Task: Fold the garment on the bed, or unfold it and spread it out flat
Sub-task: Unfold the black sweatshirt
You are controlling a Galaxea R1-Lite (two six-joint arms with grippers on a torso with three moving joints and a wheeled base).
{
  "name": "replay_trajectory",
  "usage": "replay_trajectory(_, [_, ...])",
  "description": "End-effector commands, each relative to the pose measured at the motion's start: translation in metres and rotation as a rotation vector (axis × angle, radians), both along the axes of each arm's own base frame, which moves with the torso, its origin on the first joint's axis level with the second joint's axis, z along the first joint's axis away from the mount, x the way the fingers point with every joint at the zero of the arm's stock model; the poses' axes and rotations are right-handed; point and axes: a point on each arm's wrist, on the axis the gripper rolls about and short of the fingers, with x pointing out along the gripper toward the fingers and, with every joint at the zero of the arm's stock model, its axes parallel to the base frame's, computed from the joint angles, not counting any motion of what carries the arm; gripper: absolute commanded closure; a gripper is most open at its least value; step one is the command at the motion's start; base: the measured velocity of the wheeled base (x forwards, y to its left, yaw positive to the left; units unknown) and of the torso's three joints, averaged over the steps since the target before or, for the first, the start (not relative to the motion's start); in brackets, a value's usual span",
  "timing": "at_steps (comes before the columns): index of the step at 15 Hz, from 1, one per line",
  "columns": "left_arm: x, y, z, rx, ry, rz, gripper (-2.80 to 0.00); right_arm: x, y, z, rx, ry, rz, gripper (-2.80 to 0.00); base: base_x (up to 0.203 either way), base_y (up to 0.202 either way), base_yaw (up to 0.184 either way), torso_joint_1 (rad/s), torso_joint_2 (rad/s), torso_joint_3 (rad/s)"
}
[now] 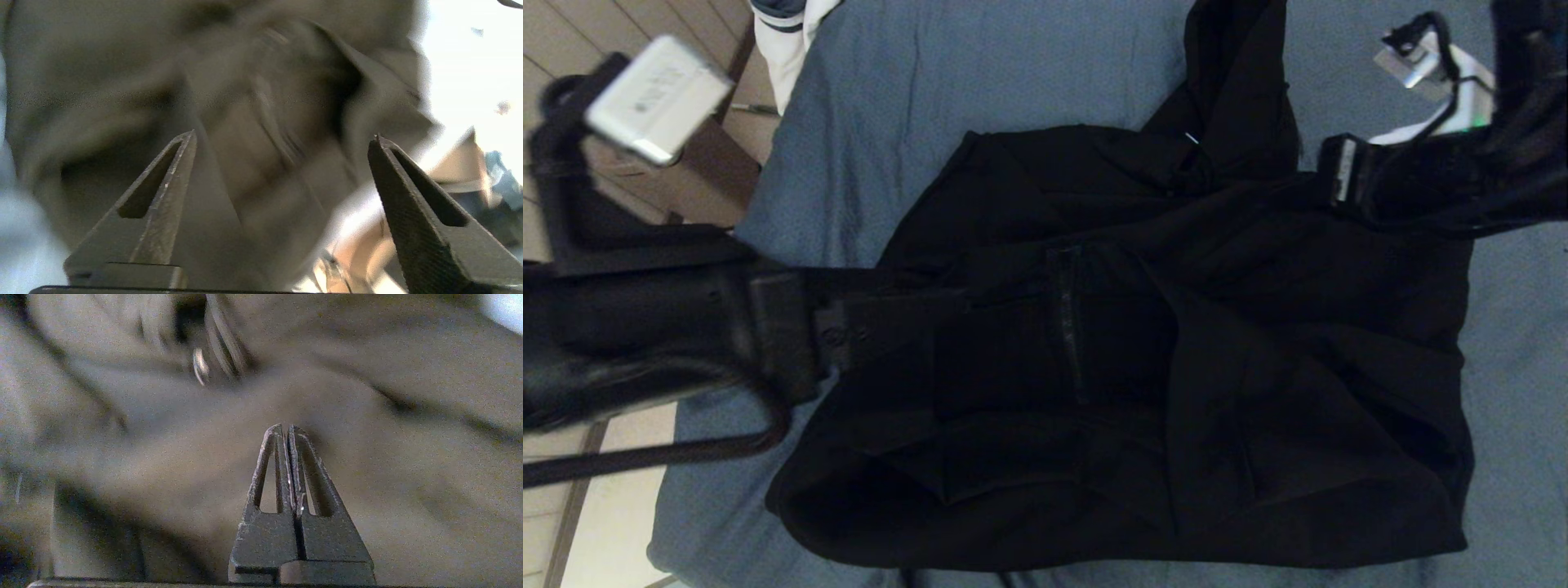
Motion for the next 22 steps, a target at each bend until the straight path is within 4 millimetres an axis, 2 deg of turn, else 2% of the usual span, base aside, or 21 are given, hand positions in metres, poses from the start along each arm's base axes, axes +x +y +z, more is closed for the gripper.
replay_trajectory(1, [0.077, -0.04, -0.034, 0.07, 0.111, 0.06, -2.8, 0.038, 0.049, -0.014, -0.026, 0.034, -0.021, 0.0, 0.0, 0.0, 0.0, 0.0, 0.0, 0.0])
replay_trajectory(3, [0.111, -0.047, -0.03, 0.028, 0.096, 0.094, -2.8, 0.045, 0.069, -0.008, -0.012, 0.004, 0.008, 0.0, 0.0, 0.0, 0.0, 0.0, 0.0, 0.0])
replay_trajectory(6, [0.13, -0.049, -0.022, -0.003, 0.075, 0.117, -2.8, 0.038, 0.091, -0.005, -0.013, 0.003, 0.07, 0.0, 0.0, 0.0, 0.0, 0.0, 0.0, 0.0])
replay_trajectory(9, [0.138, -0.051, -0.018, -0.009, 0.072, 0.124, -2.8, 0.017, 0.09, 0.007, -0.012, -0.009, 0.101, 0.0, 0.0, 0.0, 0.0, 0.0, 0.0, 0.0])
replay_trajectory(12, [0.146, -0.057, -0.028, 0.005, 0.093, 0.121, -2.8, -0.007, 0.081, 0.018, -0.014, -0.018, 0.117, 0.0, 0.0, 0.0, 0.0, 0.0, 0.0, 0.0])
replay_trajectory(14, [0.152, -0.062, -0.034, 0.007, 0.107, 0.121, -2.8, -0.018, 0.081, 0.011, -0.032, 0.011, 0.144, 0.0, 0.0, 0.0, 0.0, 0.0, 0.0, 0.0])
replay_trajectory(17, [0.157, -0.066, -0.036, -0.001, 0.118, 0.123, -2.8, -0.028, 0.092, -0.01, -0.074, 0.078, 0.197, 0.0, 0.0, 0.0, 0.0, 0.0, 0.0, 0.0])
replay_trajectory(22, [0.158, -0.065, -0.035, -0.004, 0.114, 0.126, -2.8, -0.043, 0.102, -0.022, -0.1, 0.114, 0.256, 0.0, 0.0, 0.0, 0.0, 0.0, 0.0, 0.0])
